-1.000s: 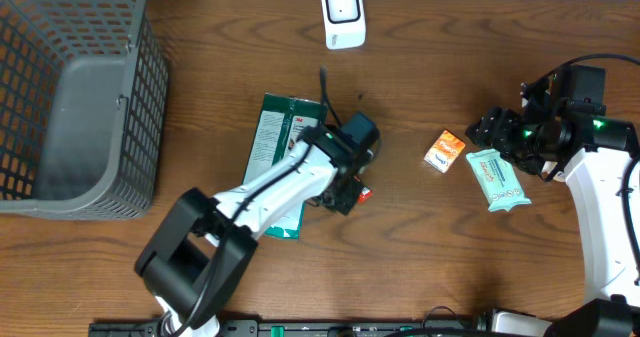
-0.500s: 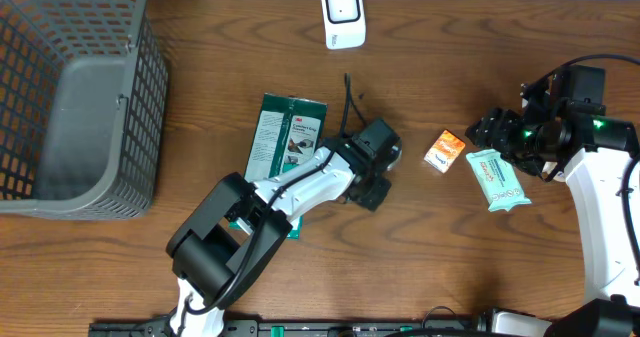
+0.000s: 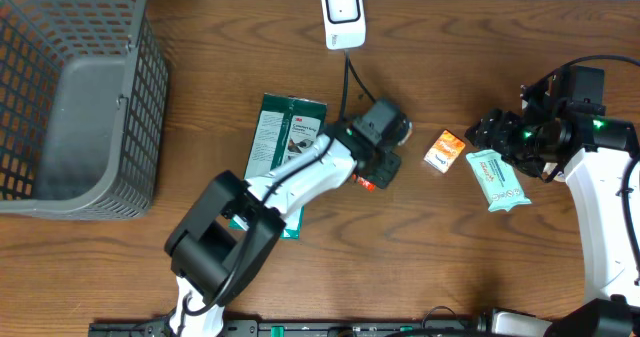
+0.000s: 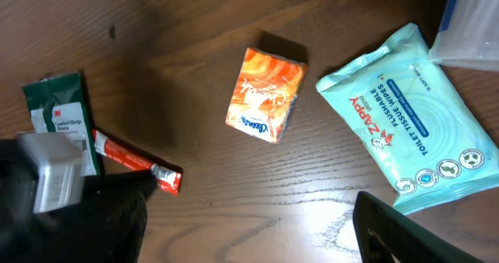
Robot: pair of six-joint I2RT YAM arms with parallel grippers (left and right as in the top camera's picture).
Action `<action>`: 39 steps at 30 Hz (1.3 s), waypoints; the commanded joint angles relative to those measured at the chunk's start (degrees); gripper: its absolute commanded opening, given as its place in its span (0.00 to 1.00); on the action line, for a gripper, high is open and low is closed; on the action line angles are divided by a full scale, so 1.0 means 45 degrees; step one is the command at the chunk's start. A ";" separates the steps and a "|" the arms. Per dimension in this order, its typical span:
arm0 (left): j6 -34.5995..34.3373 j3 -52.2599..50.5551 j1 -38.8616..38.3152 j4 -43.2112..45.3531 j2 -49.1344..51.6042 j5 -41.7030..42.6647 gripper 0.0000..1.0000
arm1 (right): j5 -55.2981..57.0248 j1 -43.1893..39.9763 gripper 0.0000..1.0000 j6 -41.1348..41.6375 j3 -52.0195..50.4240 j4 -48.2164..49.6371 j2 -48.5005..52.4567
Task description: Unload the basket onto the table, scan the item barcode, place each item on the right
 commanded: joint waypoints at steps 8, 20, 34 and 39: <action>0.1345 0.0452 0.0330 -0.4852 -0.0214 -0.0248 0.08 | 0.0083 0.0078 0.81 -0.0189 0.0121 0.0131 -0.0019; 0.0568 -0.0787 0.0204 -0.1661 0.0602 -0.0199 0.09 | 0.0083 0.0078 0.82 -0.0189 0.0121 0.0141 -0.0019; -0.0010 0.0267 0.0282 0.4828 0.2327 -0.0525 0.09 | 0.0083 0.0078 0.85 -0.0189 0.0121 0.0107 -0.0019; 0.0719 0.3546 0.0704 -0.0374 0.1219 -0.0733 0.16 | 0.0262 0.0078 0.86 -0.0194 0.0121 0.0063 -0.0019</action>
